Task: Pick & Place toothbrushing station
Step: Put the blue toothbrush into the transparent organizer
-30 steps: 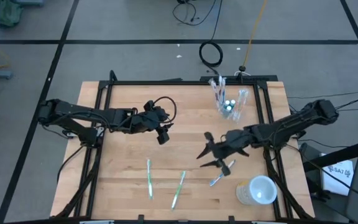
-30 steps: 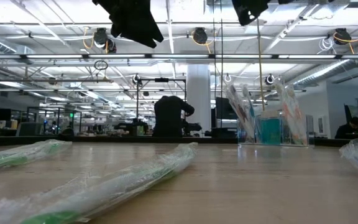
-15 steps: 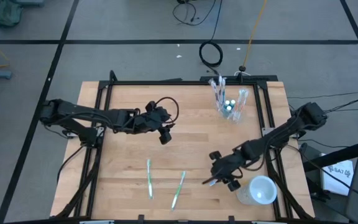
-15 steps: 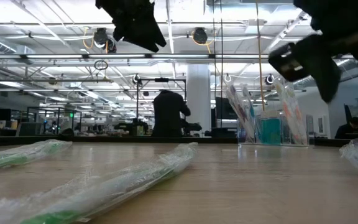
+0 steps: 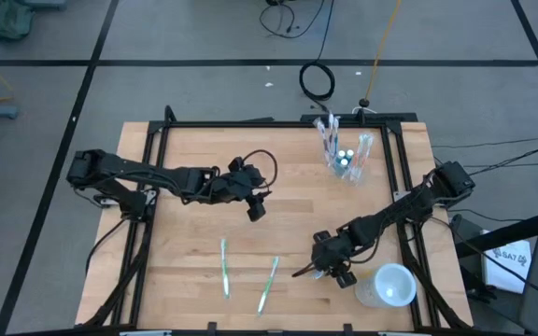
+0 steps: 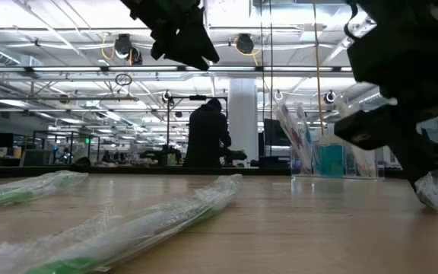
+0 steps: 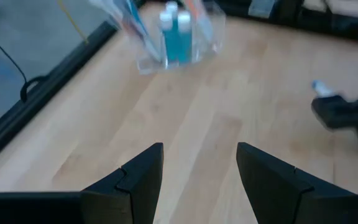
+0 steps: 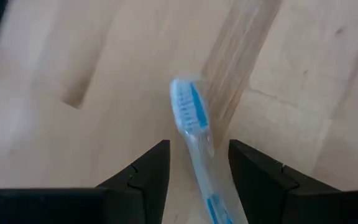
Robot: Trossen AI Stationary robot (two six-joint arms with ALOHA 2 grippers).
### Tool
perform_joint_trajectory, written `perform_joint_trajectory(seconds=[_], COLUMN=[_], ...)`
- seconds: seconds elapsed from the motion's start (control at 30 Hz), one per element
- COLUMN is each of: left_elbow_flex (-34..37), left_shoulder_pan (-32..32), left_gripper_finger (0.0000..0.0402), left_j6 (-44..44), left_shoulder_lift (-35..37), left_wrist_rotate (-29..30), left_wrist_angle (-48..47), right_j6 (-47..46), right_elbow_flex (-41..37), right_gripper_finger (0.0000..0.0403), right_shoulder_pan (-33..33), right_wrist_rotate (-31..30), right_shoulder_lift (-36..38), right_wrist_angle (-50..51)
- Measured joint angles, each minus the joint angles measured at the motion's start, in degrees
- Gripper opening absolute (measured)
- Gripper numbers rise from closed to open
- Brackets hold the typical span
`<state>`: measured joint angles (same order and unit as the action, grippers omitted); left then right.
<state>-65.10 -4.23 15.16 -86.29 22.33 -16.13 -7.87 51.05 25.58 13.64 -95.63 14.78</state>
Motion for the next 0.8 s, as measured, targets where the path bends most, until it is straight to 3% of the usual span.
perform_joint_trajectory(seconds=[0.23,0.57,0.7,0.8], left_elbow_flex=[0.09,0.09,0.09,0.09], left_shoulder_pan=[-0.02,0.00,0.04,0.04], left_gripper_finger=[0.0212,0.0212,0.0212,0.0212], left_j6=[0.15,-4.77,-5.34,-6.99], left_shoulder_lift=[-0.60,-0.60,-0.60,-0.60], left_wrist_rotate=[-4.62,-4.70,-4.48,-4.42], left_wrist_angle=[-0.84,-0.73,-0.73,-0.56], right_j6=[3.48,2.74,4.25,6.25], right_elbow_flex=[0.22,0.07,-0.24,-0.33], right_gripper_finger=[0.0153,0.0015,0.0015,0.0015], right_shoulder_pan=[-0.02,-2.41,-4.66,-6.79], right_wrist_rotate=[-0.11,-0.02,-0.40,-5.25], right_shoulder_lift=[-2.76,-2.73,-0.47,3.51], right_wrist_angle=[-0.10,-0.08,0.48,0.43])
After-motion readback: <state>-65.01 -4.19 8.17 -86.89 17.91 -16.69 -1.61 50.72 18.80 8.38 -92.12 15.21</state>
